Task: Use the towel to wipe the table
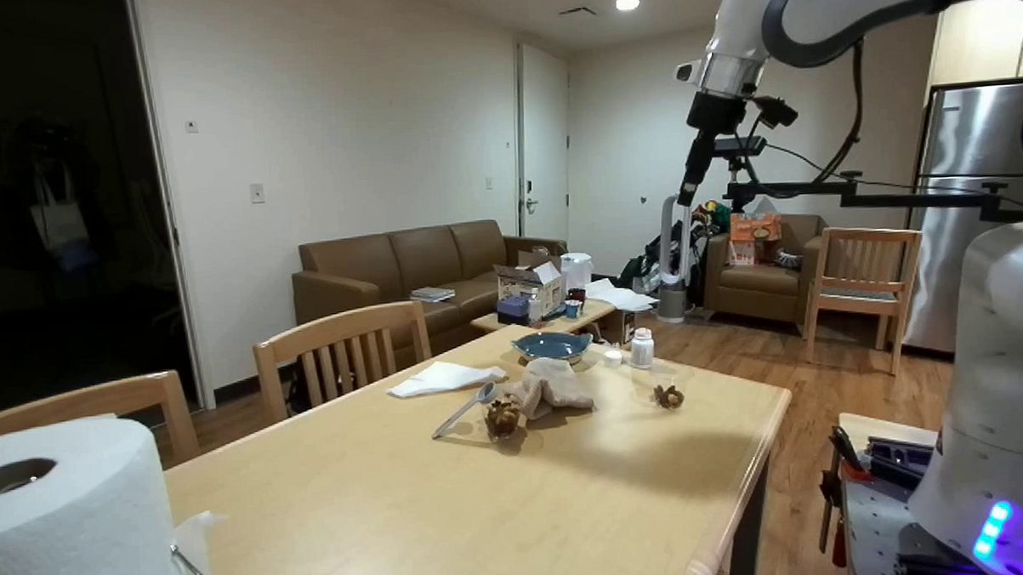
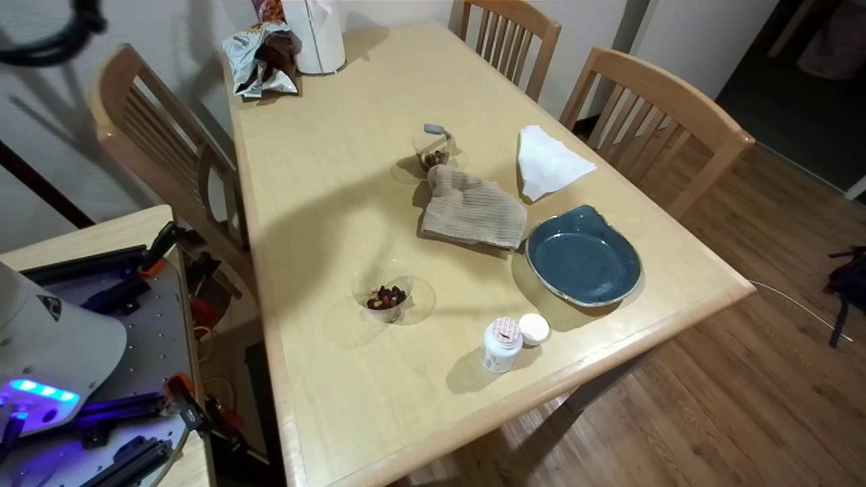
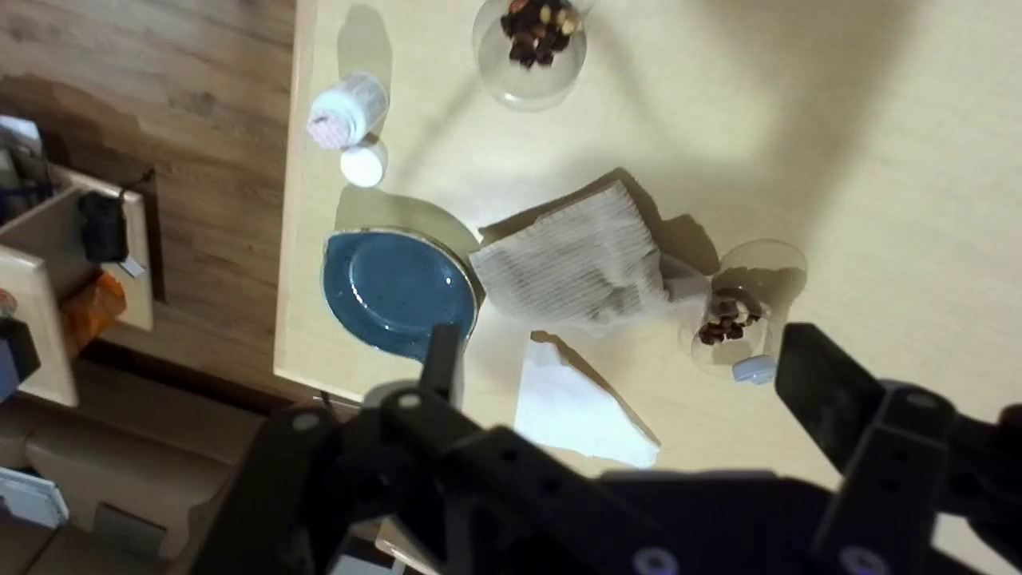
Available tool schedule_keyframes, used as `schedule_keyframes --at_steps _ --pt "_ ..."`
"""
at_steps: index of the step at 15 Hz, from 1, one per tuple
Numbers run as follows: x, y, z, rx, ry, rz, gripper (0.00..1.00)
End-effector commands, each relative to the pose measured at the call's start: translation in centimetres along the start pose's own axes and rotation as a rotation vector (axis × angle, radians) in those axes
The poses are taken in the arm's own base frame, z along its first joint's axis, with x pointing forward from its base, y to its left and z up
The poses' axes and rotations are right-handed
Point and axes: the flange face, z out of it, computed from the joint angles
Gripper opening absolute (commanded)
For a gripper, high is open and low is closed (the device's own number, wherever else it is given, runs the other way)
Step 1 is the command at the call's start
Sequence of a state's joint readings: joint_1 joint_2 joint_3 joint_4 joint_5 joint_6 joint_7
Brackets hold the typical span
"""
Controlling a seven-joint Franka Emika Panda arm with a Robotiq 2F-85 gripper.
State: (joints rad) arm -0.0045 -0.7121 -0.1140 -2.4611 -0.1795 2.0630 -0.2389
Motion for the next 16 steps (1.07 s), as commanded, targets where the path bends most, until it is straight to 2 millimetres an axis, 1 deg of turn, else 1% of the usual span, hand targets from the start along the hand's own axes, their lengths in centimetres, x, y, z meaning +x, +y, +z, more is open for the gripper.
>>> schedule_keyframes --at_steps 1,3,5,6,7,9,10,11,12,14,16 --pt "4.3 2.1 4.0 0.026 0.074 -0.138 1.0" --pt "6.5 2.2 6.0 0.051 0.104 -0.239 1.0" --pt "8.4 1.6 8.2 0.115 0.094 -0.322 1.0" --pt "8.8 1.4 8.4 0.121 0.073 -0.322 1.0" --pt "6.8 1.4 7.6 0.098 0.082 -0.273 1.0" --pt "8.1 1.0 8.7 0.105 0.064 -0.295 1.0" --pt "8.4 1.0 8.9 0.104 0.06 -0.299 1.0" --pt "8.3 0.8 9.6 0.156 0.01 -0.355 0.91" --pt "8.5 0.5 10.6 0.209 0.024 -0.423 0.97" --pt "8.7 0.4 12.5 0.268 0.007 -0.501 1.0" --pt "9.3 -0.1 14.6 0.329 -0.029 -0.583 1.0"
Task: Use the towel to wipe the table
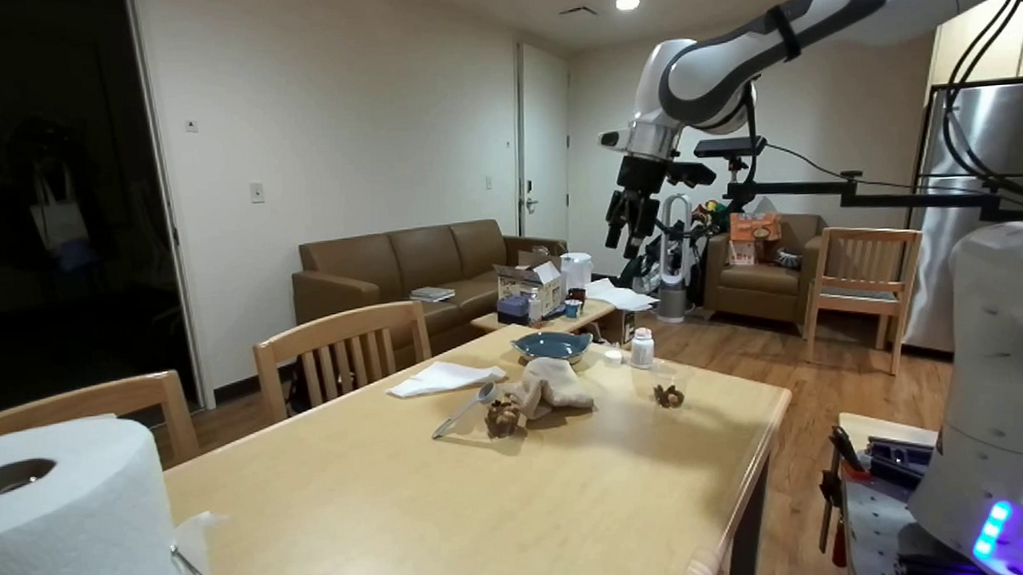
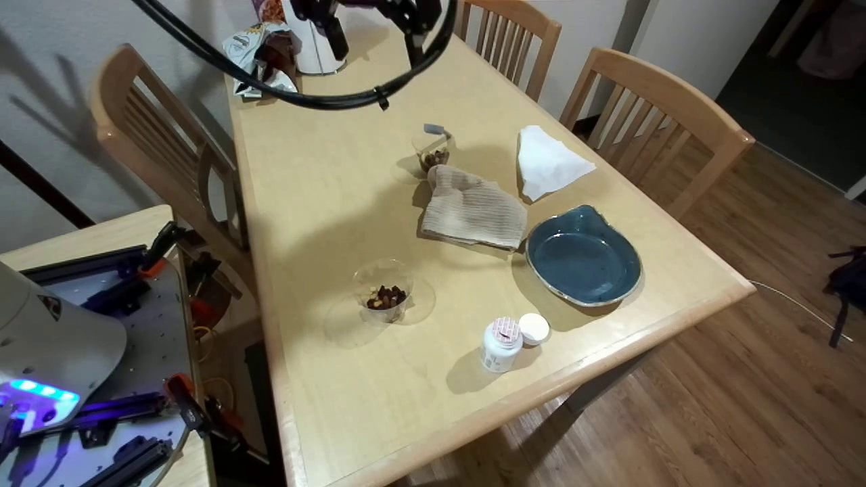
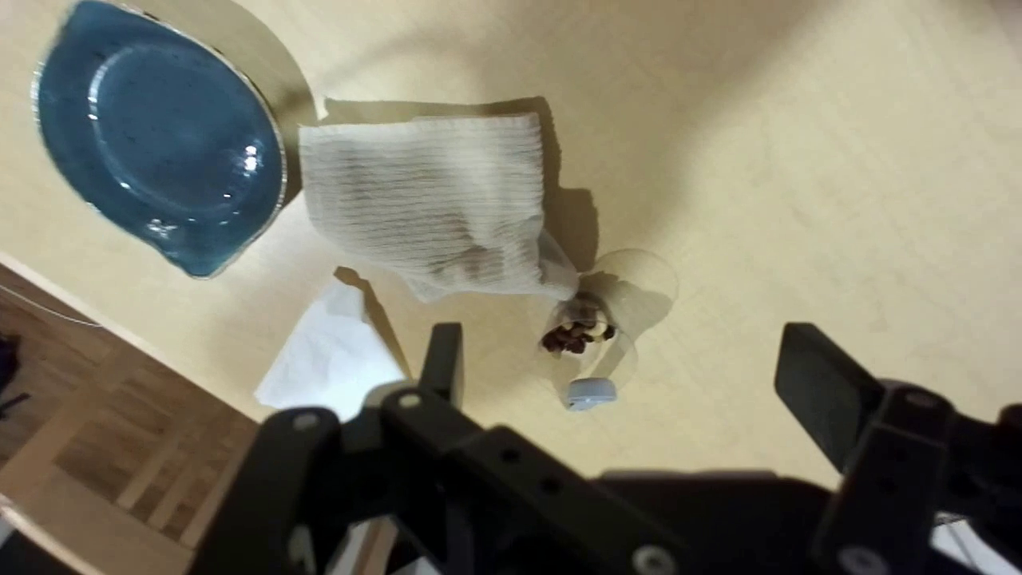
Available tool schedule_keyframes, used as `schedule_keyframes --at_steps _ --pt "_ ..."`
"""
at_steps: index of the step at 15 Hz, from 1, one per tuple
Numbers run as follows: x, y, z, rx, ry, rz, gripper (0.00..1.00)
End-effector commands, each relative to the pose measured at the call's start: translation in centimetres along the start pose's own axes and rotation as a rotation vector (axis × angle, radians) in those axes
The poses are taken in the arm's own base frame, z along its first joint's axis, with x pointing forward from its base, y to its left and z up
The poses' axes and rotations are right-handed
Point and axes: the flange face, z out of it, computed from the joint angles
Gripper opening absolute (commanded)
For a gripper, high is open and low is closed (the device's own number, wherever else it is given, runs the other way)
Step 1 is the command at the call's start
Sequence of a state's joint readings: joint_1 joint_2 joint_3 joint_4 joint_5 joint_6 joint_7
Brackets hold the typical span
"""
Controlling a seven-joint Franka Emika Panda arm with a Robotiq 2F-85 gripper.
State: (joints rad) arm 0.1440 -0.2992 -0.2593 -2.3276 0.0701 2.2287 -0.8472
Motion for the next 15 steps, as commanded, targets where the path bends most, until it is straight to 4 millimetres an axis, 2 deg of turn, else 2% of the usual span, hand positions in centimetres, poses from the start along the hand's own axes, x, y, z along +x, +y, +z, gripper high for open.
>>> schedule_keyframes --at_steps 1,6,7,8,11,13,15 --pt "1.5 1.2 3.5 0.121 -0.045 -0.151 1.0" --pt "3.2 2.8 6.8 0.265 -0.174 -0.361 1.0" --pt "3.4 3.1 7.0 0.299 -0.212 -0.388 1.0" --pt "2.5 1.7 6.4 0.246 -0.171 -0.323 1.0" --pt "3.4 2.5 7.2 0.286 -0.201 -0.358 1.0" --pt "3.7 2.7 7.7 0.142 -0.255 -0.439 1.0" --pt "4.3 3.6 9.0 0.074 -0.325 -0.524 1.0"
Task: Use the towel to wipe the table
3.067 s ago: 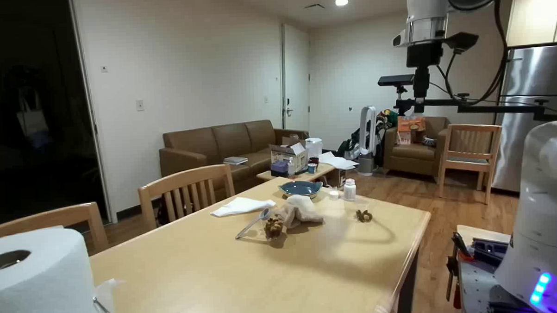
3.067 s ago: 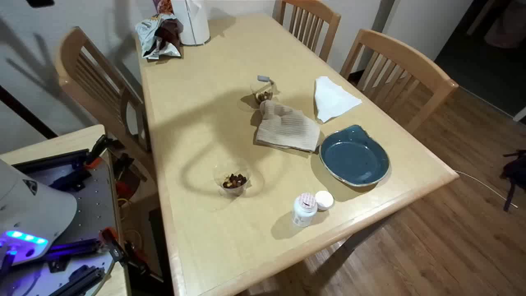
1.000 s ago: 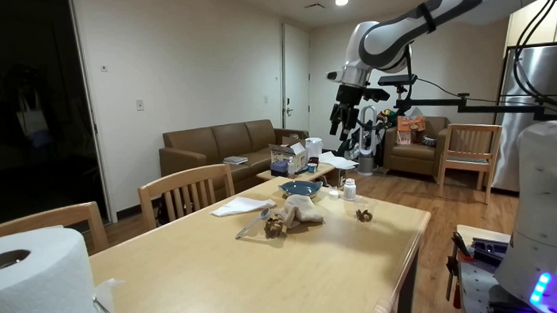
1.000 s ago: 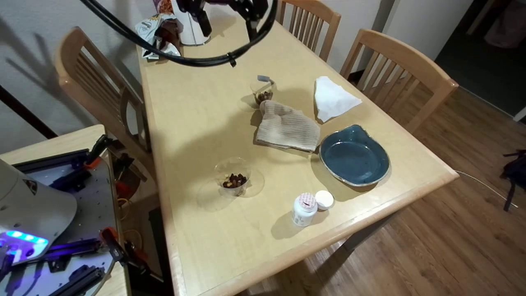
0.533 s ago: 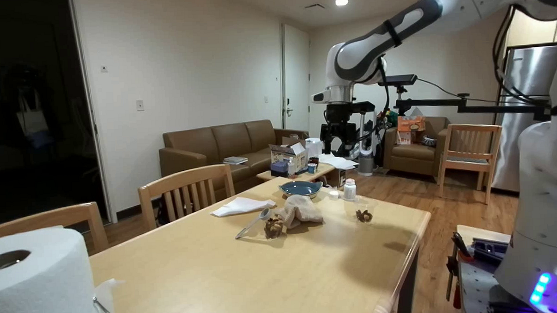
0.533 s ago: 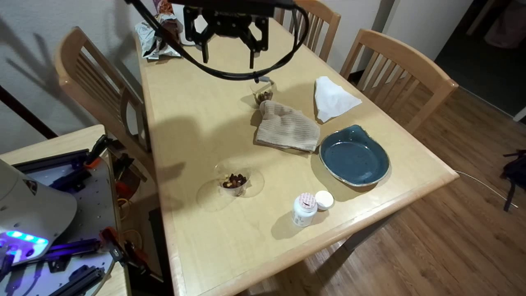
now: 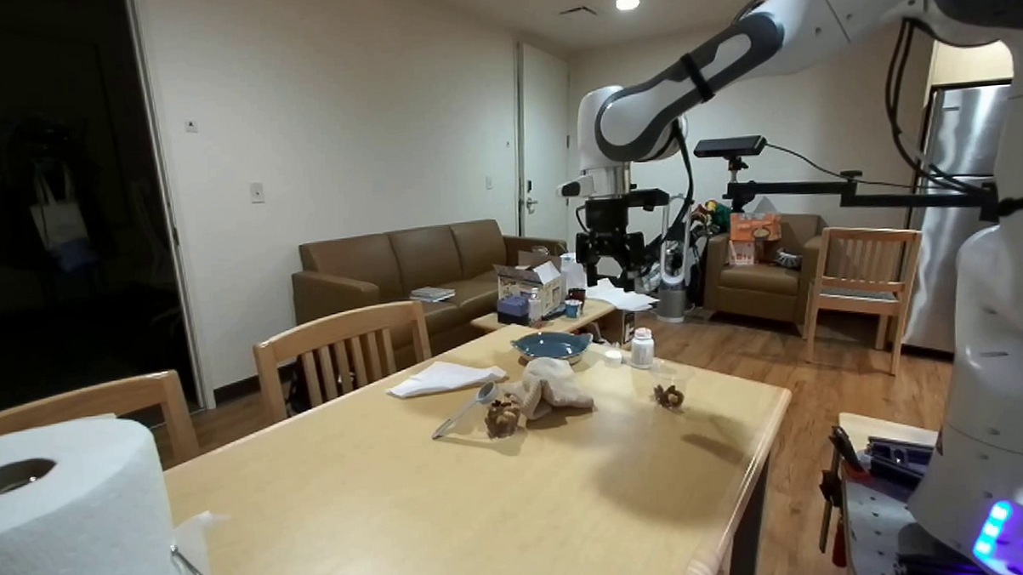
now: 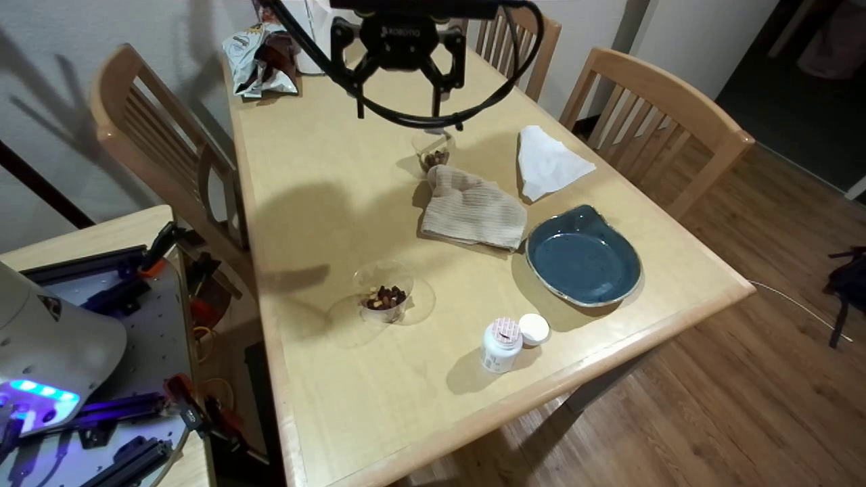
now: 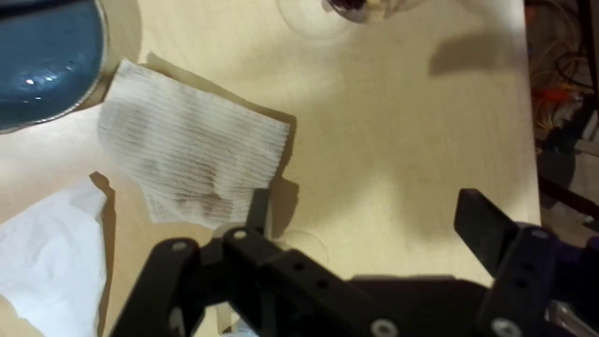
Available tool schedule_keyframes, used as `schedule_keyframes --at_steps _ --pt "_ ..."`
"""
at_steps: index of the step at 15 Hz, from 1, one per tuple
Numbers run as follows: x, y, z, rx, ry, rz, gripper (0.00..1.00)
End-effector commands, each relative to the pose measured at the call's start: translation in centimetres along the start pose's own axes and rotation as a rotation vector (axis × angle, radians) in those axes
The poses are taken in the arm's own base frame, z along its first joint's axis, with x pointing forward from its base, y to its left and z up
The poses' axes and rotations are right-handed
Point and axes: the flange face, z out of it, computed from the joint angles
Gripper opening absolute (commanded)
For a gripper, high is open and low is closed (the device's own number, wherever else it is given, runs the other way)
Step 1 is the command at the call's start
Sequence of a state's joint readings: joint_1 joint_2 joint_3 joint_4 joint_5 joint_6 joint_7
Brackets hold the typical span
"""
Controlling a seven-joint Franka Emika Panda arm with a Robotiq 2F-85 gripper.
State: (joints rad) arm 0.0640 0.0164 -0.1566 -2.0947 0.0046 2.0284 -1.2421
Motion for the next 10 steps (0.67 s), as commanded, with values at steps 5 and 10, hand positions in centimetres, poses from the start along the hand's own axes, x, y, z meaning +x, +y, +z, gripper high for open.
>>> schedule_keyframes --at_steps 5,10 --pt "2.9 3.2 5.3 -0.127 -0.208 -0.266 1.0" --pt "6.7 3.9 6.8 -0.187 -0.142 -0.51 1.0"
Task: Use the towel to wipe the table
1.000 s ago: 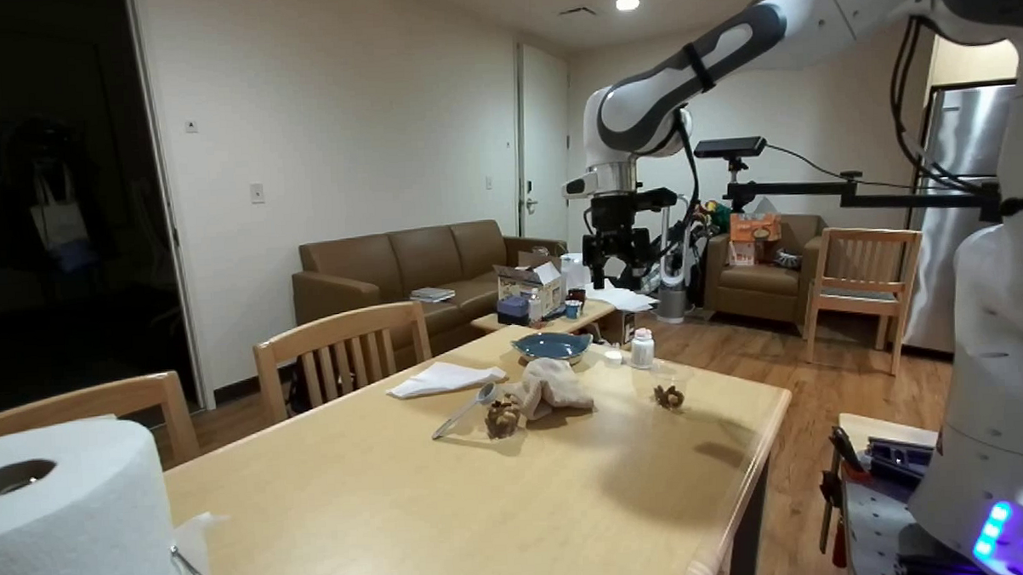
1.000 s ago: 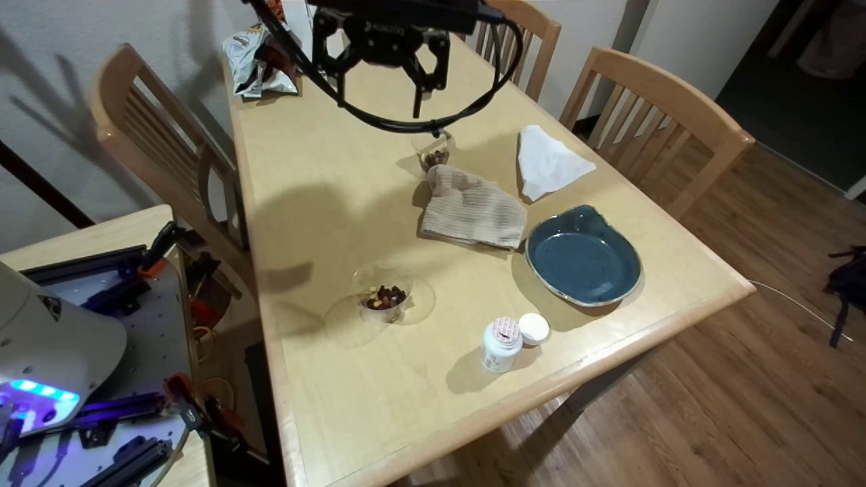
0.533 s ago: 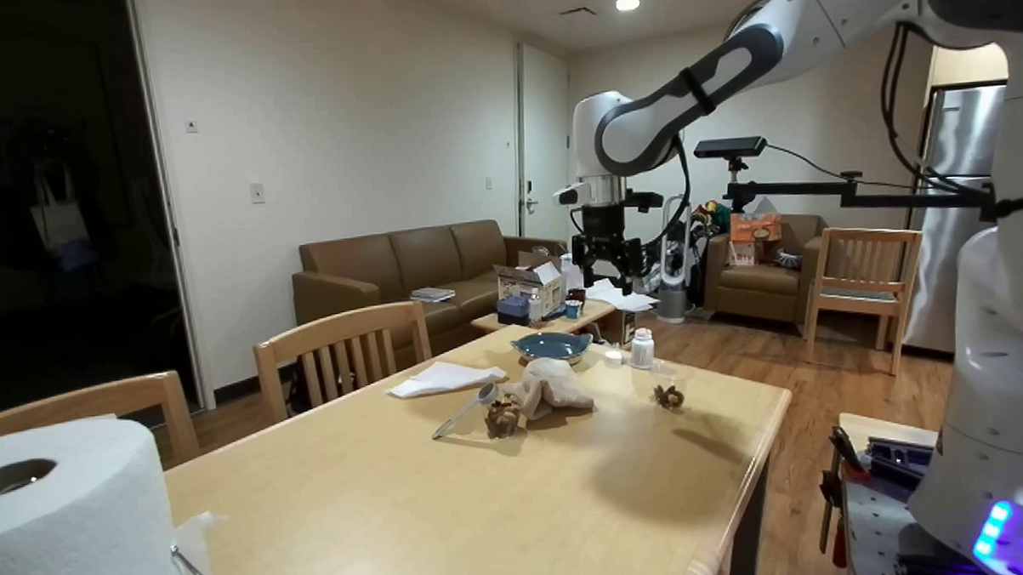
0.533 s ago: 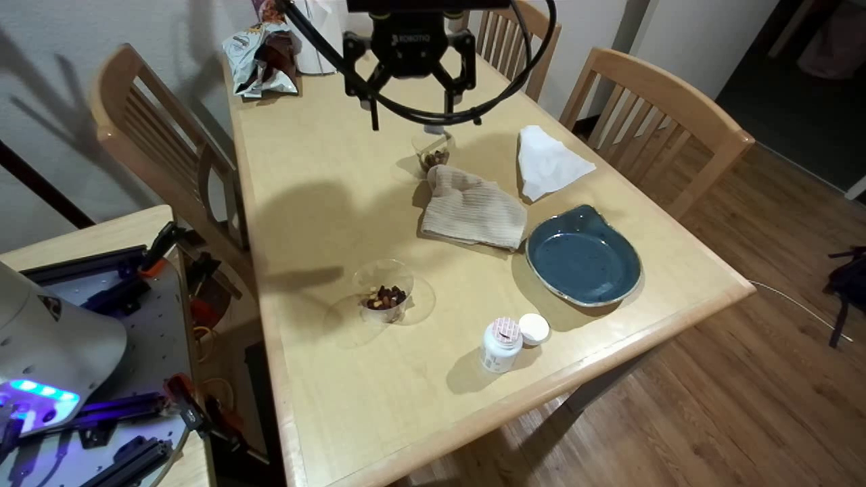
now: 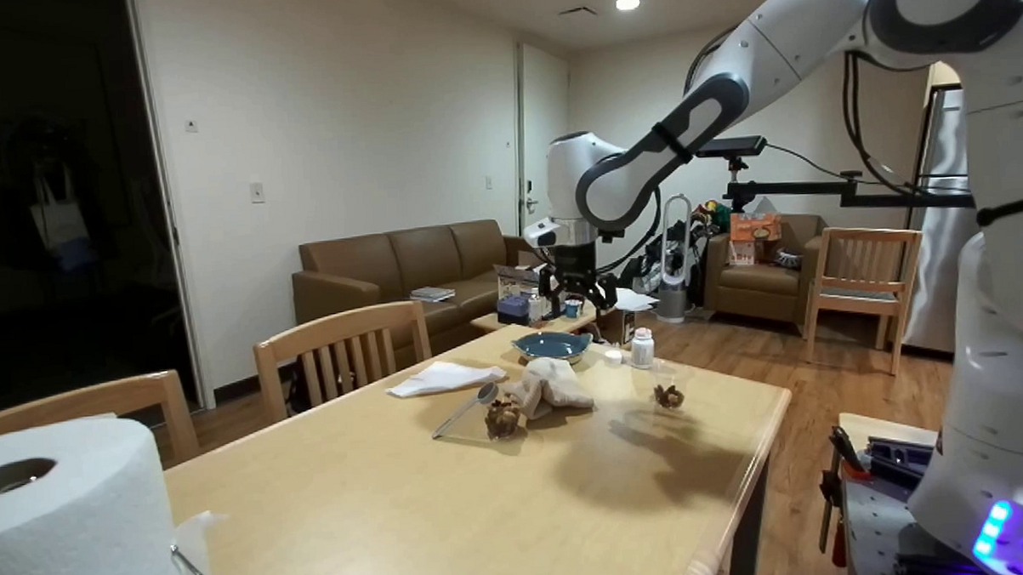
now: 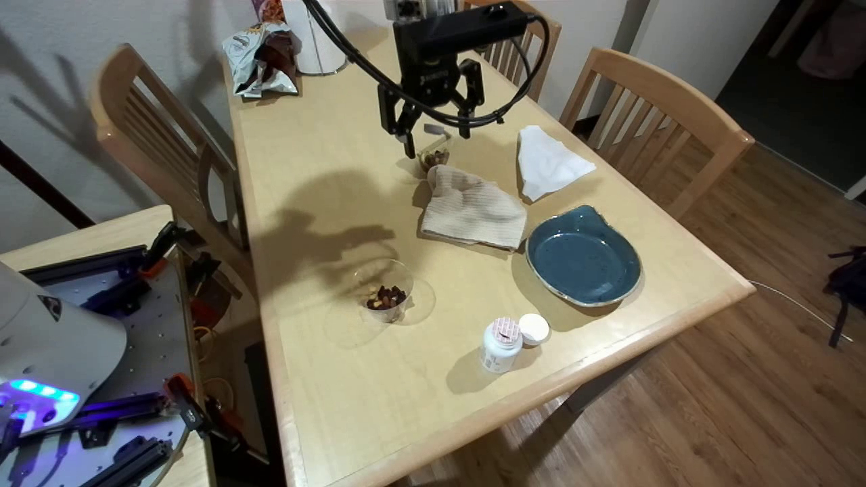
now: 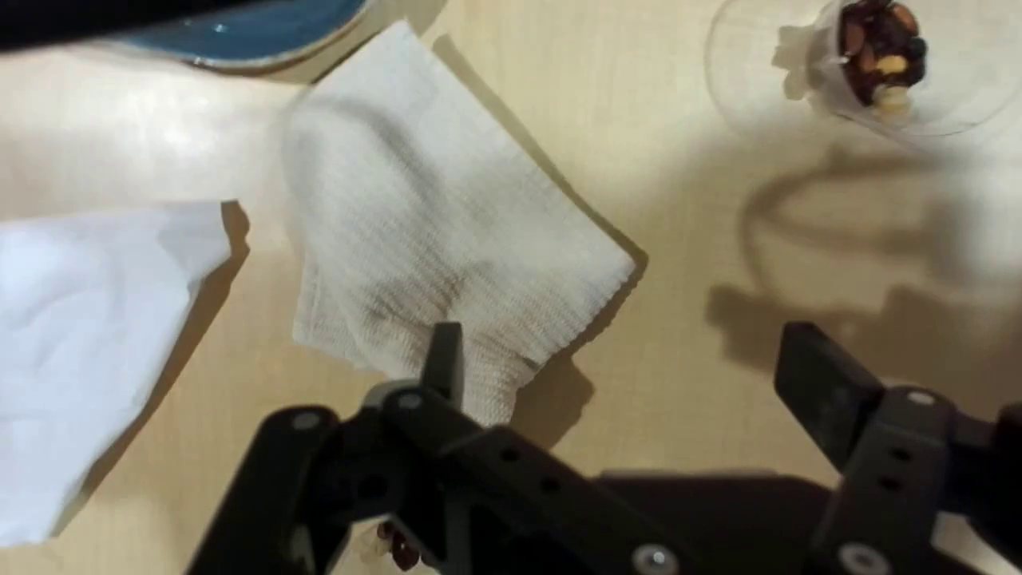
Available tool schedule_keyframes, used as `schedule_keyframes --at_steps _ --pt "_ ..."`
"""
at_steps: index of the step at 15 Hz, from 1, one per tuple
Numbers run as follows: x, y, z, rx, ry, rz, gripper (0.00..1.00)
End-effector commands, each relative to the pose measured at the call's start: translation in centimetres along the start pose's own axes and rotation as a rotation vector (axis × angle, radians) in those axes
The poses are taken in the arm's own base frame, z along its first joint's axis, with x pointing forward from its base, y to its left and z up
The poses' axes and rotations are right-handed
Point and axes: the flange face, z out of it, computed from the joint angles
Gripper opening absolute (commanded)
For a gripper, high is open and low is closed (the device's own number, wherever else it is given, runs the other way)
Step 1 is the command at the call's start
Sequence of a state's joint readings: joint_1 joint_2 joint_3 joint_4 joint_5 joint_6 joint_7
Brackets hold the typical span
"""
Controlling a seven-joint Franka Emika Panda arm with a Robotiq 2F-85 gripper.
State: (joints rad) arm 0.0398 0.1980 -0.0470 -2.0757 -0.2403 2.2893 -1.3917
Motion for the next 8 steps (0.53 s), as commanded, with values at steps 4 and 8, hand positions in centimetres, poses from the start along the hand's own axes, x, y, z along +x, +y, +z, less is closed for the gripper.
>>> schedule_keyframes --at_steps 4,8 --pt "1.0 0.6 0.7 -0.014 0.104 -0.059 1.0" --pt "0.2 0.7 1.8 0.003 0.067 -0.105 1.0"
